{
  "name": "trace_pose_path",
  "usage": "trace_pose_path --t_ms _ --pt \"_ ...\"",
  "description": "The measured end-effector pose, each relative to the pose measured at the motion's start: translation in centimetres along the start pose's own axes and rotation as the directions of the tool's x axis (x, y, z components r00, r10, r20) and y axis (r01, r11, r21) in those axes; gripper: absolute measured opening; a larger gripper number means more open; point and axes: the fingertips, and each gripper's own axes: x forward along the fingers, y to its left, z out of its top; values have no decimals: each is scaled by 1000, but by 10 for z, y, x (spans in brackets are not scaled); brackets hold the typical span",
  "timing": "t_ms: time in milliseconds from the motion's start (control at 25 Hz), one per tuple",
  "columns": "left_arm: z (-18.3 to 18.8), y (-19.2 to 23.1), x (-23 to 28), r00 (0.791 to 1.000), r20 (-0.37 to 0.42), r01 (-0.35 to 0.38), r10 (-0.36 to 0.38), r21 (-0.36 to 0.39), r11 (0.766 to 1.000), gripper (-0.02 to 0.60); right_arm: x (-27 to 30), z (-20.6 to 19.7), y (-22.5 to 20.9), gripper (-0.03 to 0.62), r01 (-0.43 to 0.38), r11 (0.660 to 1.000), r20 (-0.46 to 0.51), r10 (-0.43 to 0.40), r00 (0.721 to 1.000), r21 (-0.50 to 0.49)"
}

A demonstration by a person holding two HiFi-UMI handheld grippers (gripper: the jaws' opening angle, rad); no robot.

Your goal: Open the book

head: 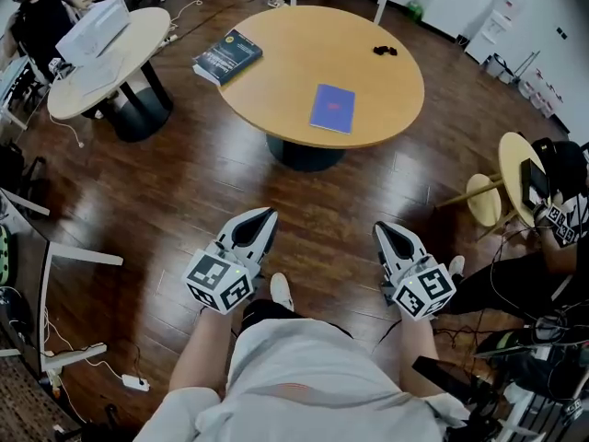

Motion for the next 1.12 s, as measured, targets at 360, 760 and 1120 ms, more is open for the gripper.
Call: trace_pose_path --t_ms 360,760,1120 --pt "23 78 23 1000 20 -5 6 -35 999 5 87 22 -7 -2 -32 999 -28 32 999 -26" --pt "27 107 69 1000 2 -9 9 -36 999 5 134 26 -48 -2 -58 998 -37 58 998 -12" --pt "35 112 165 998 -33 -58 58 -16 998 5 164 37 -143 -3 -113 993 -32 114 993 13"
